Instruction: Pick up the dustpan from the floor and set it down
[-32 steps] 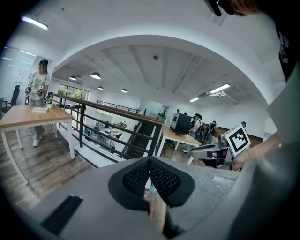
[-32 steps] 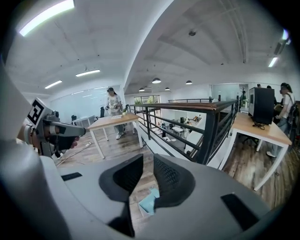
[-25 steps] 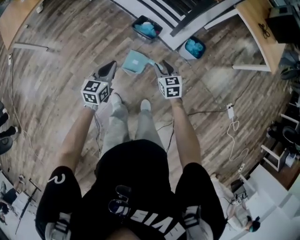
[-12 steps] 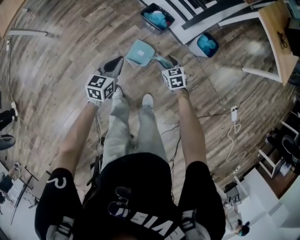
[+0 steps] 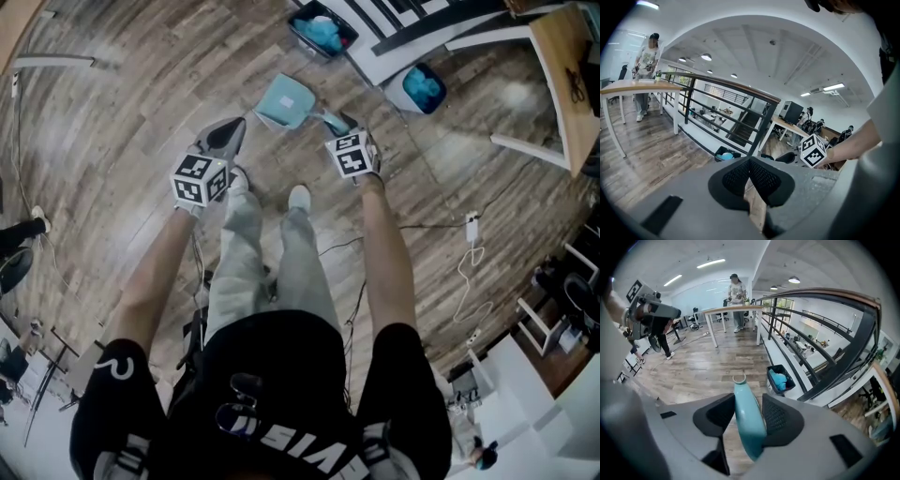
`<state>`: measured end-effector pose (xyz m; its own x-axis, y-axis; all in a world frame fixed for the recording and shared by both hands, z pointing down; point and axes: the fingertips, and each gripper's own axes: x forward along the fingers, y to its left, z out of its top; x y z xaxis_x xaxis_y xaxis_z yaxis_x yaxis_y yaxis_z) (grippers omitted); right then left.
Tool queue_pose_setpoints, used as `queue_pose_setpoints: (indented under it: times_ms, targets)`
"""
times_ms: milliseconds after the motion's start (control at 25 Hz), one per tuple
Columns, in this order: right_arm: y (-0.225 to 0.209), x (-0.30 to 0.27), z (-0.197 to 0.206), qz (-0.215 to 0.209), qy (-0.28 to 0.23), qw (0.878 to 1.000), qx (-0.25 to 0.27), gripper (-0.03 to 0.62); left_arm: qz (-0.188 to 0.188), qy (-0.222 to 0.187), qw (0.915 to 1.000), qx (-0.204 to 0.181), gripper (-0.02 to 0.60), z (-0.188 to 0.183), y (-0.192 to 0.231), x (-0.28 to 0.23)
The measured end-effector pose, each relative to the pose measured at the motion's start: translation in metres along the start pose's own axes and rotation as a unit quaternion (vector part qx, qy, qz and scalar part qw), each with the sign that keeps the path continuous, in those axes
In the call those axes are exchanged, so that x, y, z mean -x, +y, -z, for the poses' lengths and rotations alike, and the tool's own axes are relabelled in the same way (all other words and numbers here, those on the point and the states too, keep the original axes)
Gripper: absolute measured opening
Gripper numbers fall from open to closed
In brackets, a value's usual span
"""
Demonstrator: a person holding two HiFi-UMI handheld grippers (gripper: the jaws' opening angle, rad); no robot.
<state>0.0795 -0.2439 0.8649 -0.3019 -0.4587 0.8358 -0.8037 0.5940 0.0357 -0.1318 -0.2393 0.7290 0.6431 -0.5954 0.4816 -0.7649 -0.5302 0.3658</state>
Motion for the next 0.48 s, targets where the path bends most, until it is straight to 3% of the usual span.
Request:
queue_pose_setpoints:
  times_ms: [160,480]
  targets:
    - [0.001,-0.004,0.000,-0.006,0.005,1.000,0.022,0.166,0.000,-0.003,1.0000,0.003,-0.003,-0.003,0.001,-0.005]
    - [0.008,0.003,0.010,-0.046,0.031,0.998,0.016,0.135,-0.006,-0.006,1.0000,0.005,-0.003,-0.003,0.000,-0.002]
